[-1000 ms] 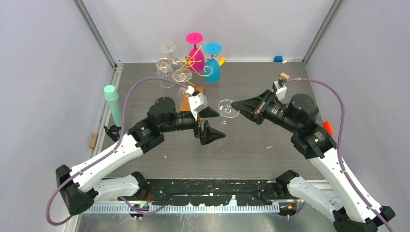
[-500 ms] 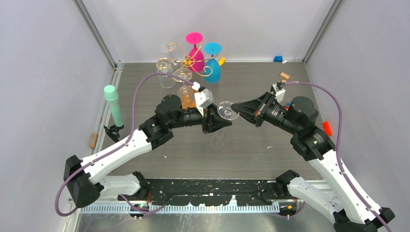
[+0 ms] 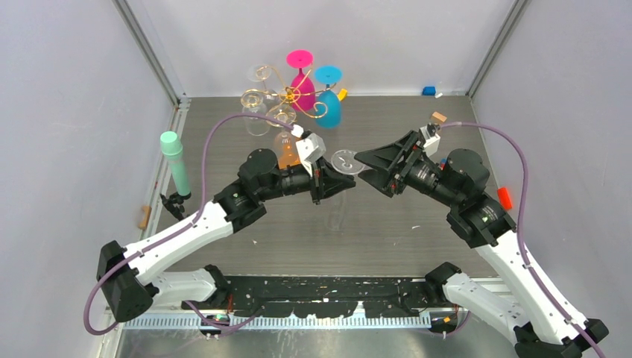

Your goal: Take the wine glass off the wine glass rack

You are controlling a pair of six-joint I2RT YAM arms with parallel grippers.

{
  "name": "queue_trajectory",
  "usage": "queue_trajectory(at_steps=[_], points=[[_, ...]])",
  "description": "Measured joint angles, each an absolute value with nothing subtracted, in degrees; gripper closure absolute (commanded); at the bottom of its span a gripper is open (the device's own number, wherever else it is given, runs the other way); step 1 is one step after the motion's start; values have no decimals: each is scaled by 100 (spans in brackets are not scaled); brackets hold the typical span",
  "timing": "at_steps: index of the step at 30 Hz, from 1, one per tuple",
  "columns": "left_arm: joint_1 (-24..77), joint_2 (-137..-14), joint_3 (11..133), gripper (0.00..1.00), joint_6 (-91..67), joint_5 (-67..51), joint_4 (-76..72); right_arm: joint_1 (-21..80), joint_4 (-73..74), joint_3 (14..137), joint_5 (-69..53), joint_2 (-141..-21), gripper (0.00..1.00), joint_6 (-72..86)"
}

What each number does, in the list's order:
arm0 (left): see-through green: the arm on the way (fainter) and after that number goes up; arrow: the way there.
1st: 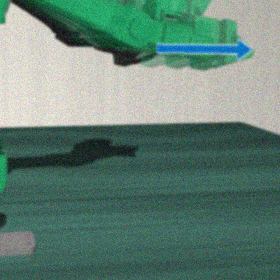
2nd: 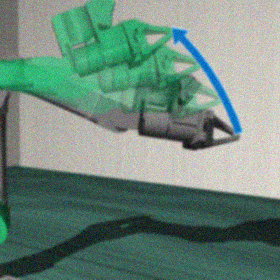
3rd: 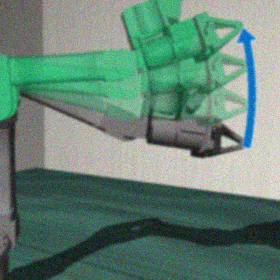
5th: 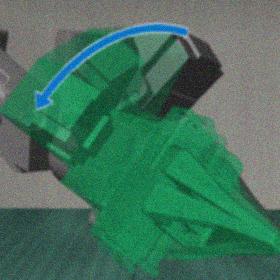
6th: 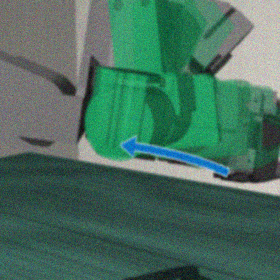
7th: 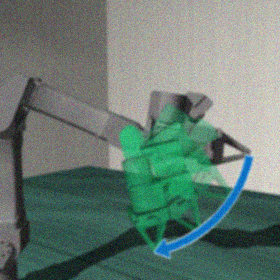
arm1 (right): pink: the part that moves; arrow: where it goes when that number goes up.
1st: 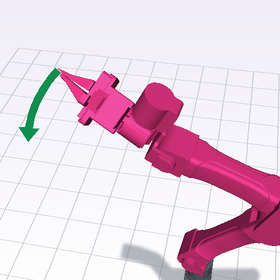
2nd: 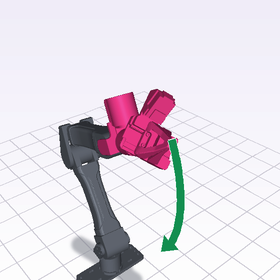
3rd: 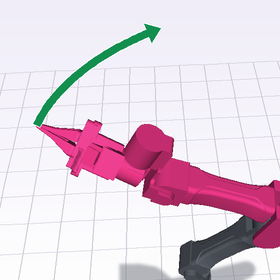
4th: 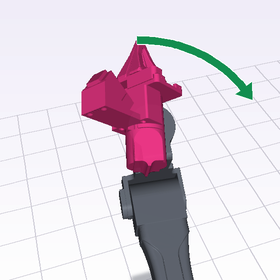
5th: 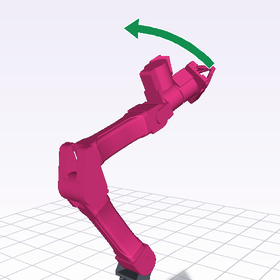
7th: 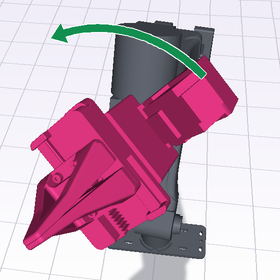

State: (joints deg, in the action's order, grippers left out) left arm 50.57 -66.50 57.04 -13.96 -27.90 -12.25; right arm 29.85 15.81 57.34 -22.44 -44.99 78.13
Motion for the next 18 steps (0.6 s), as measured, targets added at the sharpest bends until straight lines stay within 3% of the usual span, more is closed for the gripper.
queue_trajectory(at_steps=[11, 18], points=[[5054, -5865, 5566, 100, -1911, -792, -1446, 2989, 1835, 5260, -1369, -3706, 7, 6912], [5052, -5708, 5642, 100, -2967, 823, -1699, 2989, 1256, 4661, -1551, -3594, 6, 7030]])
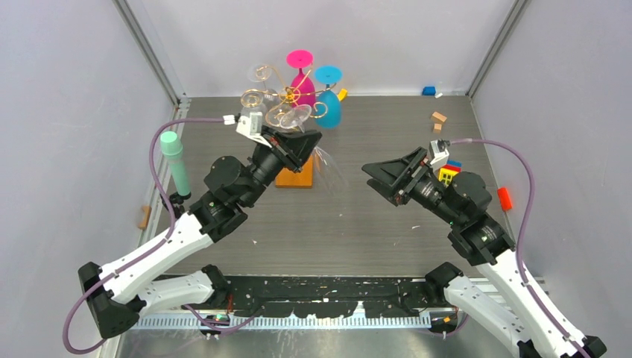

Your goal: Take the wine glass off the wine glass rack

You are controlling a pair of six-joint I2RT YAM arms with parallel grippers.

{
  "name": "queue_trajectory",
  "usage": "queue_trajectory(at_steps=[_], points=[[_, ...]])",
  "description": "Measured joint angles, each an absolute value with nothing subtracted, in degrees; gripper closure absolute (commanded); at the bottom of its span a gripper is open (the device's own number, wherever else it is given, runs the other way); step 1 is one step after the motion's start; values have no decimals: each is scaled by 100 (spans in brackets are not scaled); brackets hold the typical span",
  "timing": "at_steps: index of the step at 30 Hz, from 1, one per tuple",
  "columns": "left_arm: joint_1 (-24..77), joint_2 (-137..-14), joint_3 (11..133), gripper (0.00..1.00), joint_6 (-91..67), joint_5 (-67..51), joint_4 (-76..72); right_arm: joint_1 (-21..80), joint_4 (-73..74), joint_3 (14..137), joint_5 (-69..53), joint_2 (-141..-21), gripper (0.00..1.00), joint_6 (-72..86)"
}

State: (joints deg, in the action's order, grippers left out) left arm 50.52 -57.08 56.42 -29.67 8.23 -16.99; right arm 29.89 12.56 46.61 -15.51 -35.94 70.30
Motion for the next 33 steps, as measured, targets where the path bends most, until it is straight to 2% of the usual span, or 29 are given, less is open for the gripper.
queue_trajectory(at_steps=[4, 8, 19, 33], points=[[5050, -5673, 5675, 100, -3564, 1380, -1791, 2989, 672, 4480, -1800, -3697, 6, 7231], [5050, -5605, 5675, 100, -4042, 1732, -1973, 2989, 16, 4375, -1990, -3911, 12, 7529], [5050, -5520, 5627, 100, -4742, 2191, -2368, 2989, -2088, 3868, -2375, -4613, 54, 8783], [5050, -5658, 5583, 100, -4989, 2211, -2655, 3039, -2742, 3868, -2462, -4580, 65, 9039]])
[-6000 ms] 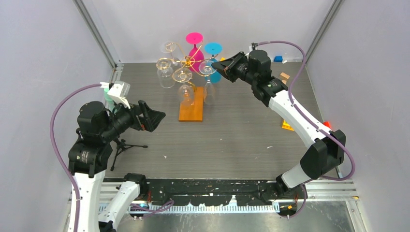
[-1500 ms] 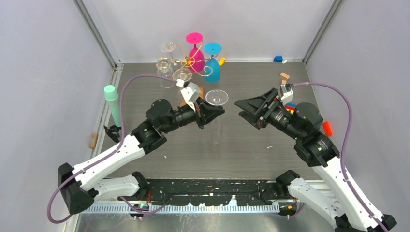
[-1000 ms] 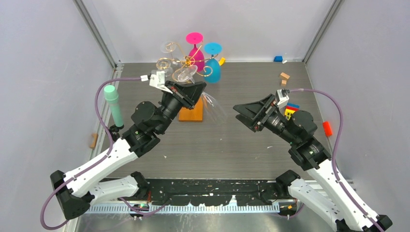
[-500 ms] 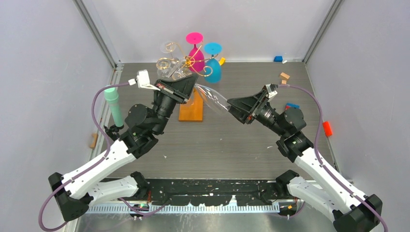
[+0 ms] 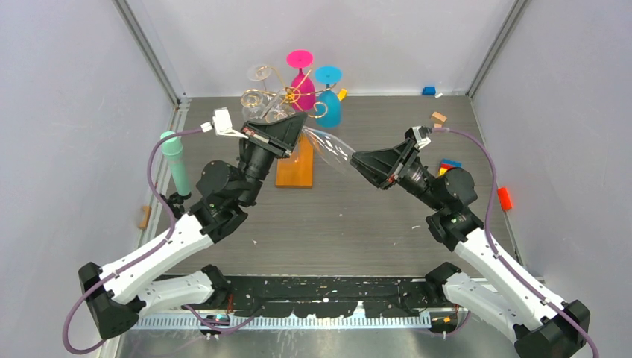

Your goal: Take the wine glass off the wine glass rack

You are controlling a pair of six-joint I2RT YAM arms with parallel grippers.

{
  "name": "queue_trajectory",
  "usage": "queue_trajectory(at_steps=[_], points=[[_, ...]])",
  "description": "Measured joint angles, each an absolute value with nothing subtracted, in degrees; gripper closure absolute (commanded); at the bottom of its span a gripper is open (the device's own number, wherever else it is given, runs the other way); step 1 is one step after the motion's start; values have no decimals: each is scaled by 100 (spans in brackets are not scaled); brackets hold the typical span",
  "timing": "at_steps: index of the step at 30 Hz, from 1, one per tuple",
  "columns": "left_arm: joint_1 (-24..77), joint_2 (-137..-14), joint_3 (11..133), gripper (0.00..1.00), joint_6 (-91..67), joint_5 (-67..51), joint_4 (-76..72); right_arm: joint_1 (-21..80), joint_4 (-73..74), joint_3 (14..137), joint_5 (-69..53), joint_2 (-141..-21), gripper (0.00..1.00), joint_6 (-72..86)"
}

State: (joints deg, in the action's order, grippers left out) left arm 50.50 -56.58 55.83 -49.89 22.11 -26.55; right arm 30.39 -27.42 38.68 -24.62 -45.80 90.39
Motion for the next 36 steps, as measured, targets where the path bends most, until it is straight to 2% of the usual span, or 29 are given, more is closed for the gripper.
queue_trajectory(at_steps=[4, 6, 8, 10, 14, 15, 20, 25, 31, 36], points=[[5048, -5673, 5520, 100, -5122, 2244, -2851, 3046, -3013, 3868, -2458, -4665, 70, 9144], [5035, -5673, 5474, 99, -5199, 2255, -3006, 3065, -3242, 3868, -2460, -4759, 87, 9229], [5035, -5677, 5446, 89, -5240, 2255, -3100, 3085, -3378, 3868, -2469, -4805, 97, 9290], [5022, -5677, 5424, 76, -5290, 2235, -3192, 3100, -3503, 3876, -2460, -4827, 99, 9343], [5013, -5675, 5406, 47, -5111, 2010, -3229, 3100, -3581, 4025, -2434, -4823, 100, 9262], [5015, -5673, 5400, 38, -5052, 1907, -3227, 3103, -3483, 4088, -2427, -4823, 100, 9185], [5019, -5511, 5334, 17, -4766, 1446, -3022, 3107, -2609, 4517, -2349, -4781, 100, 8582], [5024, -5083, 5203, 11, -4377, 1009, -2591, 3111, -1559, 5074, -2119, -4604, 100, 7824], [5024, -4445, 5157, 11, -3542, 530, -1634, 3111, -191, 5929, -1664, -4434, 100, 6694], [5024, -4042, 5166, 10, -2709, 467, -346, 3120, 1686, 7052, -716, -4388, 100, 5487]])
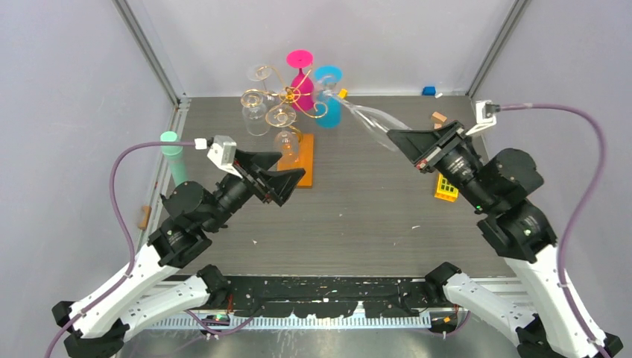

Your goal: Take the wine glass off the wine glass rack

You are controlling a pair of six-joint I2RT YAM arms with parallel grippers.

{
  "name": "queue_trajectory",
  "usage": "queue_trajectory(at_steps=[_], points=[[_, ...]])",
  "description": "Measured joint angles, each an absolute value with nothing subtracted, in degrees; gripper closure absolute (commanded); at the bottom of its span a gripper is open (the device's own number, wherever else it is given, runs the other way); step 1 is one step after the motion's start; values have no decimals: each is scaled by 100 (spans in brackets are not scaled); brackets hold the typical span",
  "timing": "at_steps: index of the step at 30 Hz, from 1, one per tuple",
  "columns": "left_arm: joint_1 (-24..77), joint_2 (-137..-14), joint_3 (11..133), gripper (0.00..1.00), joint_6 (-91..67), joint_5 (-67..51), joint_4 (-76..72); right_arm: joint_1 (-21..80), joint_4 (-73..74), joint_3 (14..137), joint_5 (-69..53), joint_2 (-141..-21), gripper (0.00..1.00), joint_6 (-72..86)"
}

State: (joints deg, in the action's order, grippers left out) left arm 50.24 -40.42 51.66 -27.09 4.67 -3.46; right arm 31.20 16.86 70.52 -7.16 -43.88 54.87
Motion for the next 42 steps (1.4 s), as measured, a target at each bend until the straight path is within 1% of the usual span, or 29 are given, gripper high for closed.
queue_trajectory(at_steps=[6, 8, 12, 14, 18, 25, 30, 33, 37, 42], points=[[5024, -3940, 5275, 10, -1846, 484, 1083, 3127, 4014, 8228, 1068, -4560, 100, 4364], [5024, -3953, 5280, 10, -1653, 495, 1433, 3127, 4812, 8656, 1584, -4803, 100, 4069], [5024, -3979, 5271, 10, -1435, 530, 1916, 3127, 5959, 9295, 2137, -5572, 100, 3662], [5024, -4001, 5192, 9, -1404, 526, 1959, 3127, 6340, 9397, 2233, -6062, 100, 3459], [5024, -3964, 4947, 8, -1393, 462, 1986, 3127, 6702, 9393, 2110, -6958, 100, 3129], [5024, -3859, 4604, 6, -1404, 445, 2043, 3070, 6772, 9448, 1452, -8318, 100, 2641], [5024, -3627, 4357, 6, -1417, 447, 2043, 2602, 6733, 9706, 731, -9172, 100, 2362], [5024, -3553, 4248, 6, -1426, 447, 2047, 2075, 6626, 9872, 152, -9513, 100, 2279], [5024, -3538, 4215, 6, -1426, 445, 2043, 1603, 6571, 10173, -156, -9773, 100, 2163], [5024, -3538, 4215, 6, -1428, 447, 2040, 1584, 6646, 10608, -307, -10165, 100, 2043]])
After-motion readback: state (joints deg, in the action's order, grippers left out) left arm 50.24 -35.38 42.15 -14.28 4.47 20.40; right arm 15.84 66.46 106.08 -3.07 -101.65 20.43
